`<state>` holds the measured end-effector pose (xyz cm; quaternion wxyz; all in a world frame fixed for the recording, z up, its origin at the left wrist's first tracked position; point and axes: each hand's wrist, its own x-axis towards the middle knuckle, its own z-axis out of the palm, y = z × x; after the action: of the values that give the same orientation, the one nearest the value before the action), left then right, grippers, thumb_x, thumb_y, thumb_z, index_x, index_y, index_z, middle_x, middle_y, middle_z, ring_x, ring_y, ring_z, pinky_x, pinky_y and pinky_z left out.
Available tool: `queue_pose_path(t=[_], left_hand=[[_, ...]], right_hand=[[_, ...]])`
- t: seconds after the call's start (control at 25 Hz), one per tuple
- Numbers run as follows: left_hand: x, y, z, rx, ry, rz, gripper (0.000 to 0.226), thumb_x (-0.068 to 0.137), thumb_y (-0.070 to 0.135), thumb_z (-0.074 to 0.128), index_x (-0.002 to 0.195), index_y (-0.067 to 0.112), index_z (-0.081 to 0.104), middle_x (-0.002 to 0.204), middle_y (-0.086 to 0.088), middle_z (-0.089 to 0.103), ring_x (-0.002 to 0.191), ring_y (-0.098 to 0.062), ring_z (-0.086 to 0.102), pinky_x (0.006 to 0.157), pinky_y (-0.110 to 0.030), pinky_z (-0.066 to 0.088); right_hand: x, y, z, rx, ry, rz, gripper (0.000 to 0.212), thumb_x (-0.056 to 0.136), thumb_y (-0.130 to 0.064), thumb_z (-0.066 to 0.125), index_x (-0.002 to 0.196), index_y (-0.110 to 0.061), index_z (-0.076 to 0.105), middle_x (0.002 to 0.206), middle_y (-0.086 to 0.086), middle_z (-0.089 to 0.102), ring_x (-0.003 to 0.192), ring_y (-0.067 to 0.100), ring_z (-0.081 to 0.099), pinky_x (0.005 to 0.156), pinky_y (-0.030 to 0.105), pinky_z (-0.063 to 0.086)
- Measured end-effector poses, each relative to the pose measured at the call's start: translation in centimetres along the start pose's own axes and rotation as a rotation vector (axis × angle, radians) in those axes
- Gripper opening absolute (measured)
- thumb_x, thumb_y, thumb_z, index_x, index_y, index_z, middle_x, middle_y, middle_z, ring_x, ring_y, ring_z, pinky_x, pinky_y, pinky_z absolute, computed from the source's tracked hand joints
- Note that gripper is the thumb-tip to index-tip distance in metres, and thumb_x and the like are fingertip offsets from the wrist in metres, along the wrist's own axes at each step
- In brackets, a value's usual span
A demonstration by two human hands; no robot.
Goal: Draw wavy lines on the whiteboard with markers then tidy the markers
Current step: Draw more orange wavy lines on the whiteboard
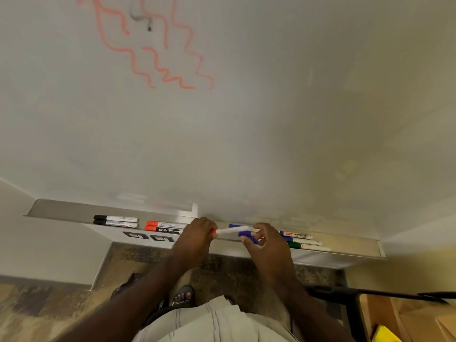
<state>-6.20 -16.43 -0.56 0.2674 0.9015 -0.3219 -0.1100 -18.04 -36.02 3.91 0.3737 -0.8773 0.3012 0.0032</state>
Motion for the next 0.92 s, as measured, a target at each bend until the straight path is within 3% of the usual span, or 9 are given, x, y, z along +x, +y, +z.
queue_pose_path(t=[0.08, 0.2, 0.28, 0.36, 0.52, 0.64, 0.92], left_hand=[[-0.3, 1.7, -0.7, -0.134, 0.063, -0.024, 0.012, 0.106, 0.025, 0.055, 0.114, 0.022, 0.063, 0.104, 0.005, 0.063, 0.091, -0.009, 0.054, 0.083, -0.028, 0.050], [-0.7, 4.6, -1.5, -0.254, 0.047, 0.017, 0.015, 0.108, 0.033, 0.050, 0.117, 0.025, 0.060, 0.100, 0.009, 0.064, 0.090, -0.007, 0.058, 0.078, -0.030, 0.053], [-1.0, 6.6, -1.9, -0.295, 0.030, 0.072, 0.017, 0.108, 0.034, 0.049, 0.120, 0.027, 0.059, 0.102, 0.011, 0.063, 0.094, -0.008, 0.060, 0.079, -0.026, 0.051], [-1.5, 8.5, -2.4, -0.338, 0.036, 0.124, 0.016, 0.109, 0.031, 0.052, 0.121, 0.025, 0.060, 0.105, 0.014, 0.063, 0.097, -0.009, 0.061, 0.078, -0.017, 0.046], [-2.6, 11.4, -4.0, -0.451, 0.098, 0.118, 0.016, 0.107, 0.025, 0.059, 0.122, 0.021, 0.063, 0.106, 0.015, 0.066, 0.098, -0.011, 0.065, 0.078, -0.010, 0.043], [-3.4, 12.8, -5.9, -0.537, 0.095, 0.059, 0.017, 0.104, 0.028, 0.062, 0.120, 0.023, 0.067, 0.102, 0.013, 0.072, 0.095, -0.011, 0.068, 0.077, -0.011, 0.045], [-3.6, 14.4, -11.3, -0.609, 0.073, 0.106, 0.020, 0.105, 0.019, 0.059, 0.118, 0.016, 0.074, 0.084, 0.021, 0.071, 0.076, 0.002, 0.064, 0.071, -0.012, 0.047]], right_hand=[[-0.3, -0.5, -1.0, 0.171, 0.016, 0.107, 0.058, 0.083, -0.063, 0.078, 0.127, -0.033, 0.057, 0.091, -0.015, 0.070, 0.083, 0.007, 0.068, 0.070, 0.022, 0.057], [-0.6, -1.8, -2.2, 0.483, -0.124, 0.258, 0.061, 0.080, -0.066, 0.076, 0.123, -0.026, 0.062, 0.081, -0.003, 0.075, 0.068, 0.013, 0.071, 0.054, 0.027, 0.055], [-0.7, -2.4, -2.9, 0.669, -0.215, 0.306, 0.062, 0.079, -0.070, 0.071, 0.109, -0.016, 0.070, 0.073, 0.002, 0.073, 0.059, 0.015, 0.066, 0.047, 0.027, 0.049], [-0.7, -2.9, -3.8, 0.795, -0.277, 0.283, 0.065, 0.084, -0.071, 0.064, 0.098, -0.008, 0.073, 0.068, 0.006, 0.066, 0.055, 0.015, 0.060, 0.045, 0.026, 0.042], [-0.7, -3.3, -5.2, 0.968, -0.352, 0.203, 0.056, 0.098, -0.059, 0.059, 0.101, -0.005, 0.073, 0.065, 0.008, 0.059, 0.050, 0.016, 0.052, 0.042, 0.023, 0.034], [-0.8, -3.9, -6.2, 1.005, -0.397, 0.134, 0.056, 0.101, -0.052, 0.058, 0.104, 0.003, 0.069, 0.068, 0.015, 0.062, 0.052, 0.021, 0.055, 0.043, 0.024, 0.037], [-1.5, -7.5, -9.3, 1.093, -0.495, 0.002, 0.046, 0.105, -0.039, 0.054, 0.100, 0.002, 0.073, 0.070, 0.025, 0.065, 0.054, 0.031, 0.063, 0.046, 0.029, 0.046]])
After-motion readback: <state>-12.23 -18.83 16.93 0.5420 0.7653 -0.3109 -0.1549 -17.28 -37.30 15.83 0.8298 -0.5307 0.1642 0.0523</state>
